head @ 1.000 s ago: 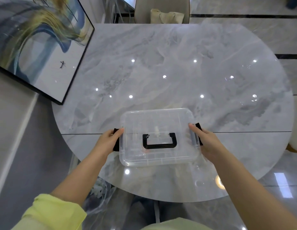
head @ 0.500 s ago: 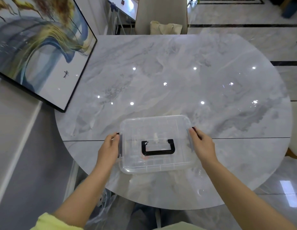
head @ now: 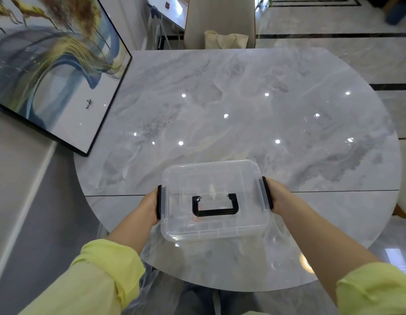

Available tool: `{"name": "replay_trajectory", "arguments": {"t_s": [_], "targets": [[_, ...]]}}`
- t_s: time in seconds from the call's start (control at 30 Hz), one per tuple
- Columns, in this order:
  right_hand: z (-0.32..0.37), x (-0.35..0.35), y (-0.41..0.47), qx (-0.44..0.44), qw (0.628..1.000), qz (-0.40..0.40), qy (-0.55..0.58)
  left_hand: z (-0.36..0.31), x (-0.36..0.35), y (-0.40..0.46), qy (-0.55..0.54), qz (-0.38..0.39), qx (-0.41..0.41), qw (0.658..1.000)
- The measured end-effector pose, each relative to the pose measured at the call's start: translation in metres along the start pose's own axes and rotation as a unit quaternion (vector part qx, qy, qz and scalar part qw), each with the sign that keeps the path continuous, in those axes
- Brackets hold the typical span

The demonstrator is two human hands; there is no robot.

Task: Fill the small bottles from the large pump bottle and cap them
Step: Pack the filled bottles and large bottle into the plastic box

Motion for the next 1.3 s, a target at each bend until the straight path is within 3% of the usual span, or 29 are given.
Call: {"name": "replay_trajectory", "arguments": {"t_s": [0.47,0.7,0.9,1.03,1.13,1.3], "targets": [[0.004,-0.01,0.012,-0.004,0.995,-0.097,-0.03,0.003,-0.002,0.018,-0.006,-0.093,-0.028,0.995],[0.006,-0.005,0.015,0.027,0.994,-0.098,-0.046,0.003,0.007,0.016,0.018,-0.145,-0.073,0.987],[-0.007,0.008,-0.017,0.05,0.989,-0.058,-0.129,-0.012,0.013,0.009,0.09,-0.054,-0.153,0.983],[-0.014,0.002,-0.022,0.093,0.98,-0.067,-0.163,-0.014,0.02,0.006,0.157,-0.017,-0.158,0.975],[0.002,-0.017,-0.014,0.129,0.964,-0.099,-0.211,-0.008,0.032,0.0,0.135,-0.007,-0.161,0.978],[0.04,-0.072,-0.003,0.246,0.931,-0.087,-0.255,0.01,0.073,-0.009,0.079,-0.05,-0.155,0.984]]}}
Point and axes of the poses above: each hand's wrist, its own y-axis towards the middle knuckle, its own x-axis out of the back of the hand, z = x × y, the point moved 2 cm from there along y, towards the middle knuckle, and after that the axes turned 2 degrees about -x, right-handed, at the moved point
